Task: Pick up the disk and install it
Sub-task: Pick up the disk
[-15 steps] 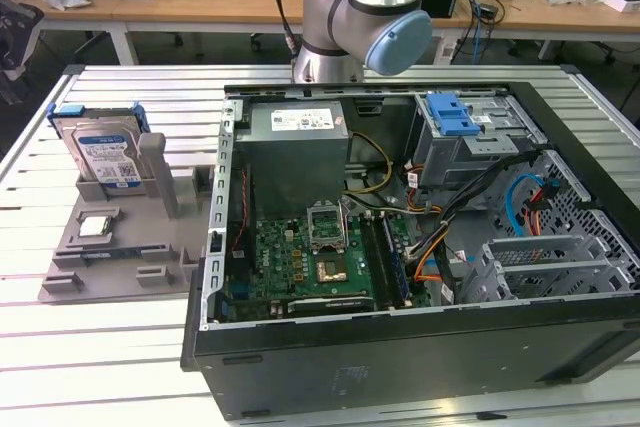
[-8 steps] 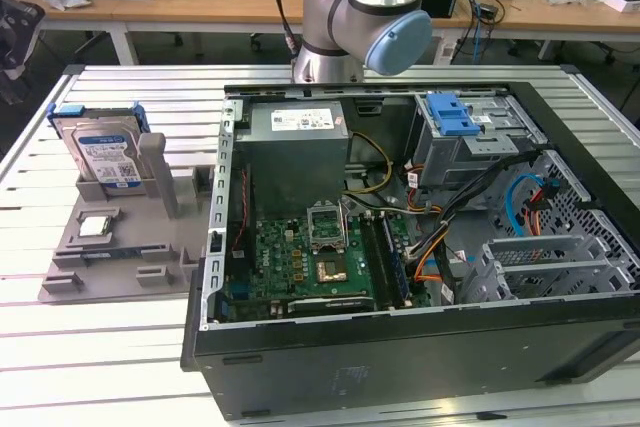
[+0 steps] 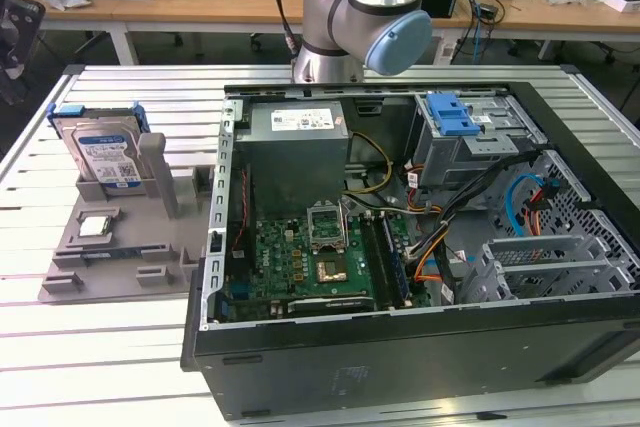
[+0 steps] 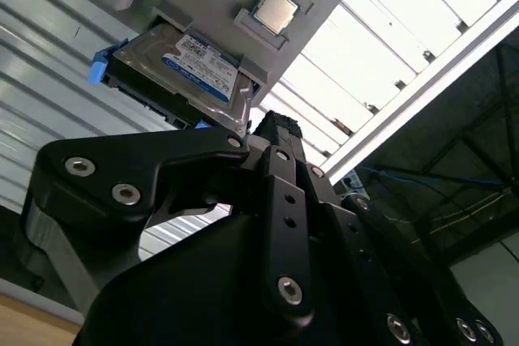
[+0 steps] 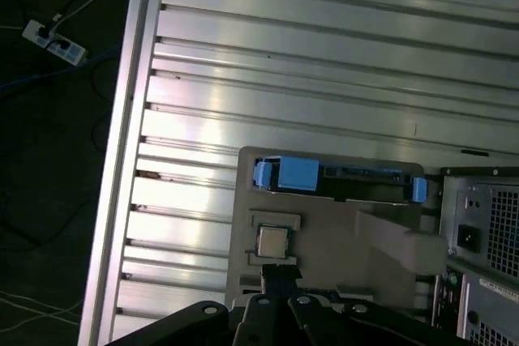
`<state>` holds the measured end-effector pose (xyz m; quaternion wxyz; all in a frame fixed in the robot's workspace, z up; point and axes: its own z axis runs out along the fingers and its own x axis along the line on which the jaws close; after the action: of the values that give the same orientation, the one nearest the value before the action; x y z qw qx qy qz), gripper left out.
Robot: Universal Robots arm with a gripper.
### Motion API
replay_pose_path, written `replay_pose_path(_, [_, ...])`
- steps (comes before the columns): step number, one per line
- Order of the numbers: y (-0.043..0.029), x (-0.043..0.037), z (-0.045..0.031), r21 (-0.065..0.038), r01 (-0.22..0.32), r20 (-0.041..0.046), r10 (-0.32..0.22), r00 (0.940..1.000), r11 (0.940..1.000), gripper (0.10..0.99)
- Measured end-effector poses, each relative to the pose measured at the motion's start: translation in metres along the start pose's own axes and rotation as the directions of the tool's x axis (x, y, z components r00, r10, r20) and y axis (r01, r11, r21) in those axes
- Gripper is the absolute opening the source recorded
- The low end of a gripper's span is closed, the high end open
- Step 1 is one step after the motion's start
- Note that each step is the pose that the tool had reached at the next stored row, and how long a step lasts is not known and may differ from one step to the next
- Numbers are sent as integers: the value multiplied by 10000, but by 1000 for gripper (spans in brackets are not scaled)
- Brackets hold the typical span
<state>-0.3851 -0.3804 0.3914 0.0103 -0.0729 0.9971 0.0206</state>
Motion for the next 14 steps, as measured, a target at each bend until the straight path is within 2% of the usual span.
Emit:
replay_pose_path(7, [0,0,0,-15,599,-24,-599,9982,9982,106])
replay_pose_path(14, [0,0,0,-32,1232,-47,-1233,9924,9924,106])
